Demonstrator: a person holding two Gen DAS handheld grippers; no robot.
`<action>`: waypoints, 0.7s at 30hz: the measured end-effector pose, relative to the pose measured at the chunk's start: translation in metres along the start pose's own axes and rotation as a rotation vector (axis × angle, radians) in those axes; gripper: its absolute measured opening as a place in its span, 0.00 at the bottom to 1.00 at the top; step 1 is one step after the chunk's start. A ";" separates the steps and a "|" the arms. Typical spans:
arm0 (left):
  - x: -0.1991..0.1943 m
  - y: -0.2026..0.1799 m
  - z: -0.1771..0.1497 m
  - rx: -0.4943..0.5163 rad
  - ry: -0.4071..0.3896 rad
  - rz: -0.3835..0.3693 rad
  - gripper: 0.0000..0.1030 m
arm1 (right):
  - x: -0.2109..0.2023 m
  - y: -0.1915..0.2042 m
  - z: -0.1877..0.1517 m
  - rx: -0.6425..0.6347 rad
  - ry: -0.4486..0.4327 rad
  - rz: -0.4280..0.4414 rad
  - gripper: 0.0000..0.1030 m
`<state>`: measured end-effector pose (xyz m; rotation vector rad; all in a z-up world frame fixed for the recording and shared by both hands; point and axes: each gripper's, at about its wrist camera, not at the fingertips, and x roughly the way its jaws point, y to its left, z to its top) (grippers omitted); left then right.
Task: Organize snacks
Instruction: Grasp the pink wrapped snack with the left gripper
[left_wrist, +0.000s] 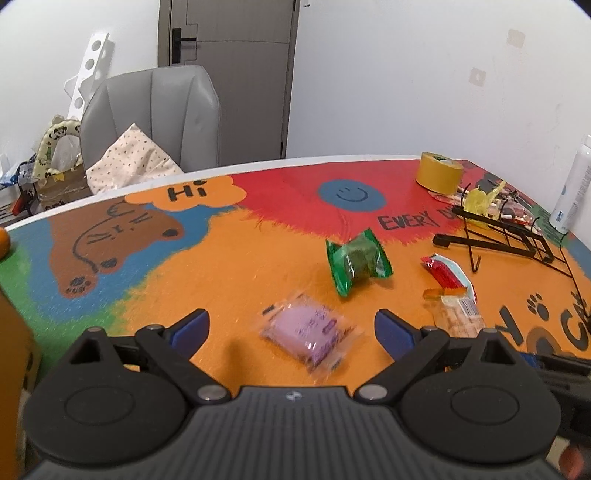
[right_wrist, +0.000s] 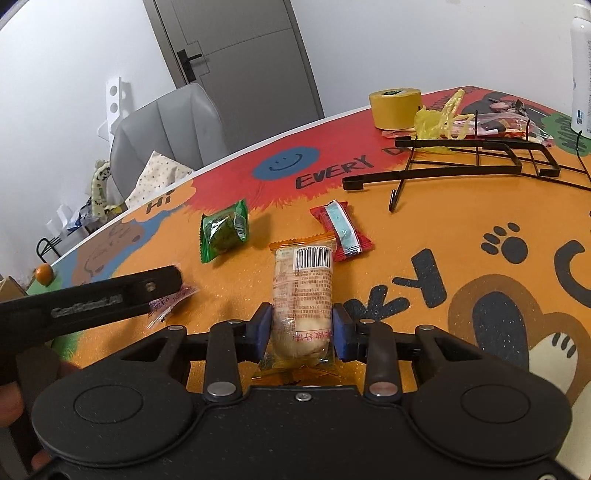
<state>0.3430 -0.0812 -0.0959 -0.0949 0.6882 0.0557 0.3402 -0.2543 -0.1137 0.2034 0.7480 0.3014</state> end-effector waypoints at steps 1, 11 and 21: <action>0.004 -0.002 0.001 0.011 0.004 -0.001 0.93 | 0.000 -0.001 0.000 0.002 0.000 0.004 0.32; 0.035 -0.003 -0.002 0.036 0.072 0.003 0.91 | 0.000 -0.003 -0.001 0.003 -0.004 0.011 0.32; 0.022 0.000 -0.007 0.056 0.039 -0.002 0.44 | -0.005 0.002 -0.003 0.005 0.005 -0.008 0.32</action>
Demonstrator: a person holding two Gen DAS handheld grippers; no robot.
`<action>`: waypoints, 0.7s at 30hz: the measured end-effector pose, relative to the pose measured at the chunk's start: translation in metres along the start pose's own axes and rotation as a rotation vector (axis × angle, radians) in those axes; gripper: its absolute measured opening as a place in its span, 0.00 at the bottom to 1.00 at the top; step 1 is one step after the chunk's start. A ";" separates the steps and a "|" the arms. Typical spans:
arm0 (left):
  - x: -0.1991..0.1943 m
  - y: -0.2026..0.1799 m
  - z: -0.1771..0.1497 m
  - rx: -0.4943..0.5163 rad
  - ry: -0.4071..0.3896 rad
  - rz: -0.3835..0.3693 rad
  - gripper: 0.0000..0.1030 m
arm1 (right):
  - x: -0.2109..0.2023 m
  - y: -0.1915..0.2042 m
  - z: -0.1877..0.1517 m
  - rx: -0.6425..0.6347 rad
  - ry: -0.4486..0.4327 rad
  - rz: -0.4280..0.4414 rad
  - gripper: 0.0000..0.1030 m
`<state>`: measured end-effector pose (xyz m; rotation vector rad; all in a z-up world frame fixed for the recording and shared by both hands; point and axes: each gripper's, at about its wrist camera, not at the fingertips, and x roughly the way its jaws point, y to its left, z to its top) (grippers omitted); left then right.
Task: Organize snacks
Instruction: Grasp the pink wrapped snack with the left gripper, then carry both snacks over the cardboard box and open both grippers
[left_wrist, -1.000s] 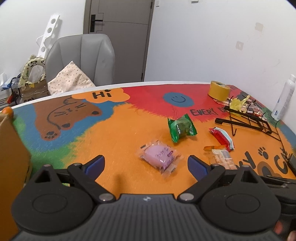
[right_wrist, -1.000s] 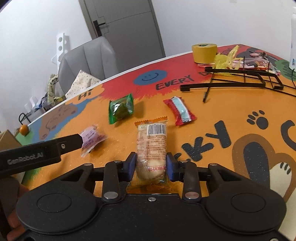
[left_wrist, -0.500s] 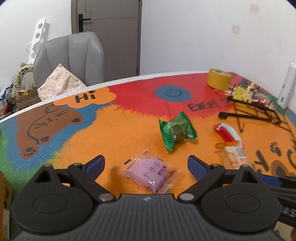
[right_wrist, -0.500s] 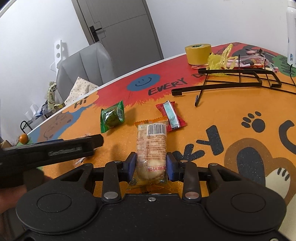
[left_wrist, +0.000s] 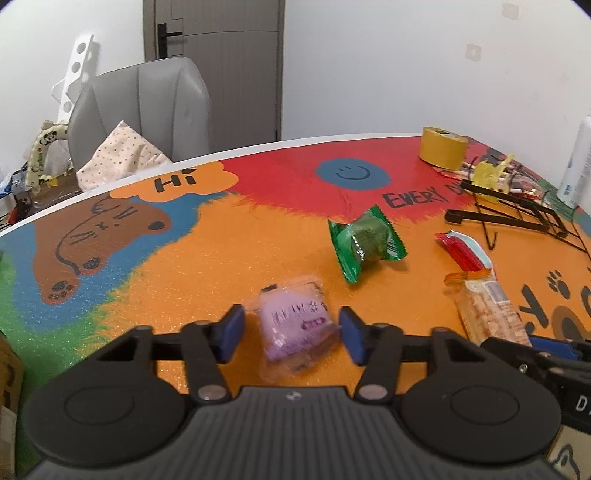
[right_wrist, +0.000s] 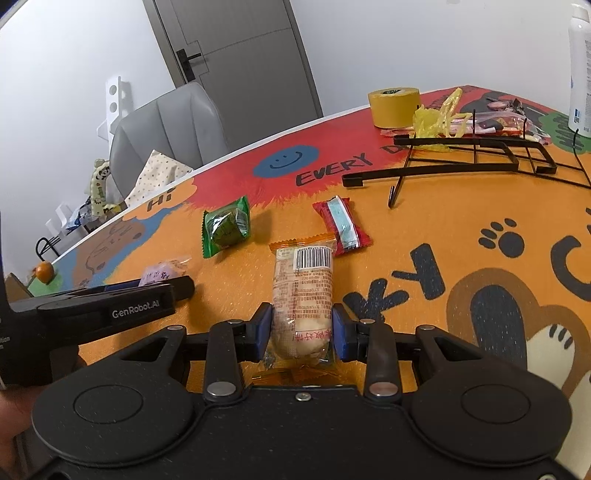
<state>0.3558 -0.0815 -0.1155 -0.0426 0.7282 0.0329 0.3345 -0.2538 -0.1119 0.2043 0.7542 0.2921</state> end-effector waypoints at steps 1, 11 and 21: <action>-0.003 0.002 0.000 -0.008 0.003 -0.012 0.40 | -0.002 0.000 -0.001 0.004 0.003 0.002 0.32; -0.039 0.014 -0.010 -0.061 -0.008 -0.049 0.35 | -0.018 0.017 -0.006 -0.012 -0.007 0.007 0.32; -0.090 0.029 -0.009 -0.094 -0.069 -0.060 0.35 | -0.043 0.043 -0.004 -0.026 -0.041 0.043 0.32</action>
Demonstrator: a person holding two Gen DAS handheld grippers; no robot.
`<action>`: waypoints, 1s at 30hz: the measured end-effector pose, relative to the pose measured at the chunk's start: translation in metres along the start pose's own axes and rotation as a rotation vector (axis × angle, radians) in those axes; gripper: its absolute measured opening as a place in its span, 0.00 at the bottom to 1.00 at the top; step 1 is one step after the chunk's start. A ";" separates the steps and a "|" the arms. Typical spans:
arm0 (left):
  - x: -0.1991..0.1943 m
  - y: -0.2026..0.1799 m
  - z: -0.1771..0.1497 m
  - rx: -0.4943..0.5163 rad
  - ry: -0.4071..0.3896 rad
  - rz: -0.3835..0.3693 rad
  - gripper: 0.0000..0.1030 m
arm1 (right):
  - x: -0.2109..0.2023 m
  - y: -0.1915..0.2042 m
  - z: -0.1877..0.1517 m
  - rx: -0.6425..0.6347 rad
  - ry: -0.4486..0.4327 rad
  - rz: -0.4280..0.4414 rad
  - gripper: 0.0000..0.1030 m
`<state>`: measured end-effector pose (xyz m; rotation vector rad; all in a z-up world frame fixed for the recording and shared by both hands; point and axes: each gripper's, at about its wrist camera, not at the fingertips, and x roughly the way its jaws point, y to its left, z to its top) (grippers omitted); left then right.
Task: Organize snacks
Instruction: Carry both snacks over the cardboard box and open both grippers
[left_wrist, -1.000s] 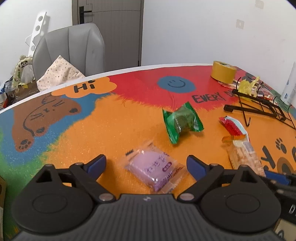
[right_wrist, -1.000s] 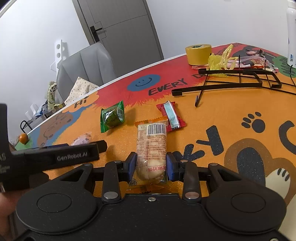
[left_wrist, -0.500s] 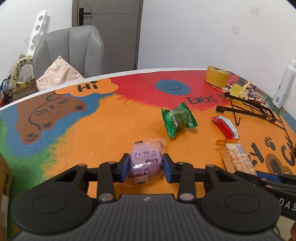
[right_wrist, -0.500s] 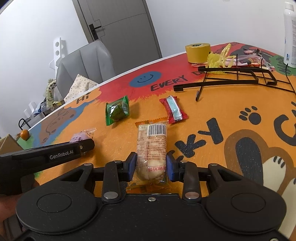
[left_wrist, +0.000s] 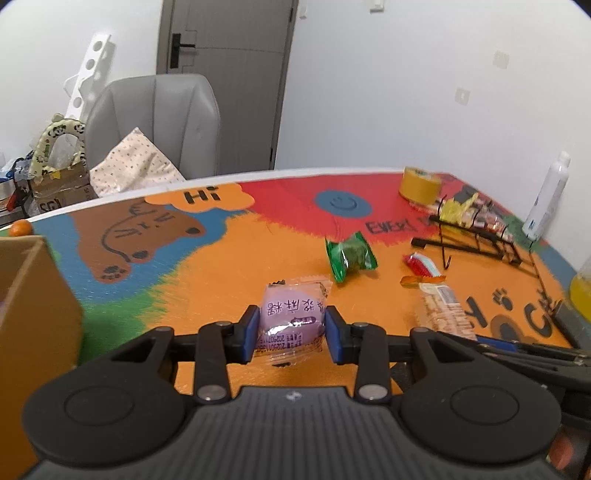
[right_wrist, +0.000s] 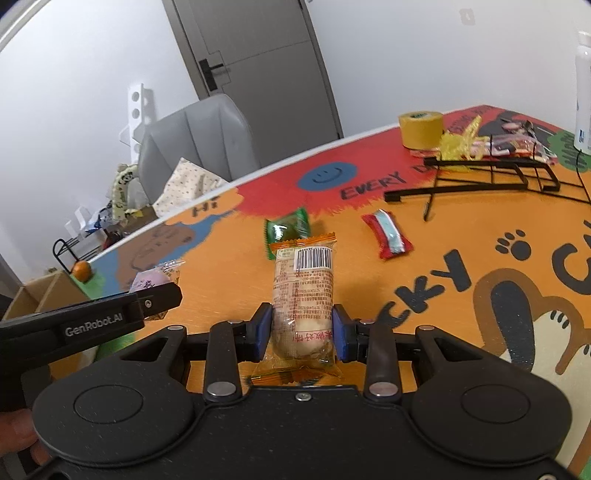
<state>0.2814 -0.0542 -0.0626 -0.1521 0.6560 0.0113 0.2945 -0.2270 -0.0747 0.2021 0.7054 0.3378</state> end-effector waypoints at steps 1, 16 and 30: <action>-0.006 0.002 0.001 -0.006 -0.008 0.001 0.35 | -0.003 0.003 0.001 -0.002 -0.004 0.006 0.32; -0.075 0.034 0.006 -0.048 -0.084 0.014 0.35 | -0.033 0.047 0.003 -0.032 -0.039 0.065 0.32; -0.116 0.084 0.004 -0.118 -0.132 0.048 0.35 | -0.036 0.098 0.008 -0.103 -0.046 0.123 0.32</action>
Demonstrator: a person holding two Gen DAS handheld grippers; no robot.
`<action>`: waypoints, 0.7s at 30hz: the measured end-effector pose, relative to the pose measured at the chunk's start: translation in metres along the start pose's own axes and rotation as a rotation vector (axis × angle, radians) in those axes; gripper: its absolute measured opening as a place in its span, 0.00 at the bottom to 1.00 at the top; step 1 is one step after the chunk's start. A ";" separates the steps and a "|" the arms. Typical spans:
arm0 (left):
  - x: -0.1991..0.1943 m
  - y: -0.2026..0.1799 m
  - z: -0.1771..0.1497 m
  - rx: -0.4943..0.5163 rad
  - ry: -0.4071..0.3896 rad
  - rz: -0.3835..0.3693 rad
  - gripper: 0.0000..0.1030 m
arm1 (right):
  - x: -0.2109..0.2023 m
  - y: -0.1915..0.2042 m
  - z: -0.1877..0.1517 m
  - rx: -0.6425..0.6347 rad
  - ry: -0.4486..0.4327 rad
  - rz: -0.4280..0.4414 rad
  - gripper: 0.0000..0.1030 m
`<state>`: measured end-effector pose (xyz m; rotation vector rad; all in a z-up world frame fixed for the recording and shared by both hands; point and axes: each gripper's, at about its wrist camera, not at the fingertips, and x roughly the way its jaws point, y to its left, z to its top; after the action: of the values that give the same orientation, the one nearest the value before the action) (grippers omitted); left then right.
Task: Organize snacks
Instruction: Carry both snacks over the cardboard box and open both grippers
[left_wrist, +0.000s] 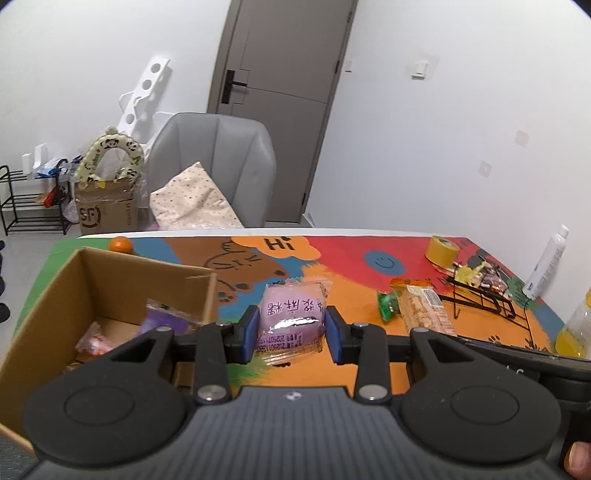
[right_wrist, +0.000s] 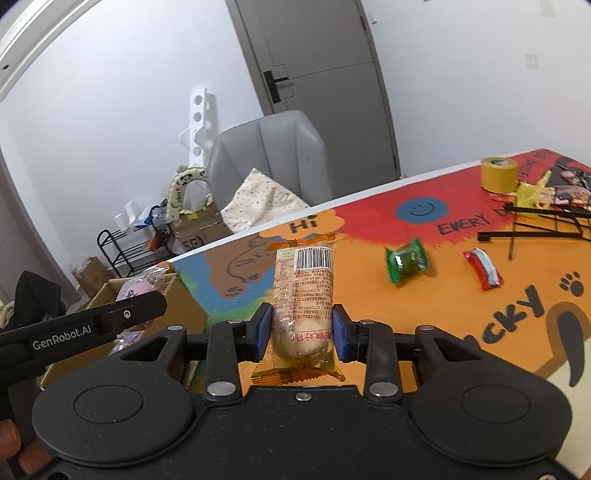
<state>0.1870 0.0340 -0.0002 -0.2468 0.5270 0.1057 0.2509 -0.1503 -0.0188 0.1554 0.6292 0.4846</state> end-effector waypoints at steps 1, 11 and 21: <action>-0.002 0.004 0.001 -0.002 -0.002 0.006 0.35 | 0.001 0.003 0.001 -0.005 0.000 0.003 0.31; -0.020 0.042 0.013 -0.031 -0.030 0.064 0.35 | 0.005 0.030 0.008 -0.039 0.001 0.033 0.31; -0.028 0.082 0.025 -0.065 -0.033 0.126 0.36 | 0.010 0.059 0.014 -0.079 -0.001 0.082 0.31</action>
<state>0.1615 0.1187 0.0179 -0.2744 0.5067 0.2488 0.2438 -0.0939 0.0035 0.1073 0.6031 0.5873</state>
